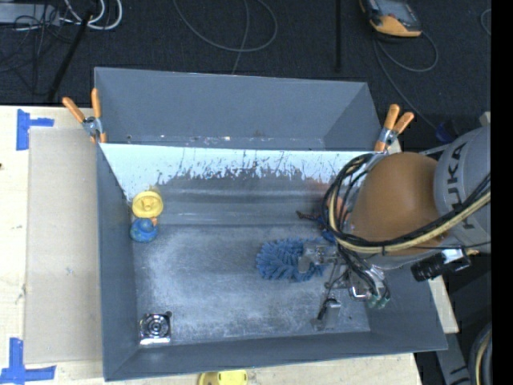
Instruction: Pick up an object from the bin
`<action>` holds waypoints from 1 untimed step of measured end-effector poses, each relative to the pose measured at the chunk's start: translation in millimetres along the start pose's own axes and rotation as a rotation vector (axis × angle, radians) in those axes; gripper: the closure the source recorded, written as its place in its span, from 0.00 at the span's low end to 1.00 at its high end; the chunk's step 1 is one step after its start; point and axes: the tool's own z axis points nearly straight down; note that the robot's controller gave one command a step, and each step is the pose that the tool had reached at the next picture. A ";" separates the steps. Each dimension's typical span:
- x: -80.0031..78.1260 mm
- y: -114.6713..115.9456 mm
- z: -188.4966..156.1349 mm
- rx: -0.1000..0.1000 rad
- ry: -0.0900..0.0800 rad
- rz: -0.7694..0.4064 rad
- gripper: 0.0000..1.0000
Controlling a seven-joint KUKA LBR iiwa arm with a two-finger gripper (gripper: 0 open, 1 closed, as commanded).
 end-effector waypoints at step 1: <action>-1.7 0.0 -4.2 0.000 -0.008 -0.001 0.00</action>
Offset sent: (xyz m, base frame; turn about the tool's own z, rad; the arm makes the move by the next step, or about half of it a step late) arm 0.0457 0.0156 -0.0614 -0.0131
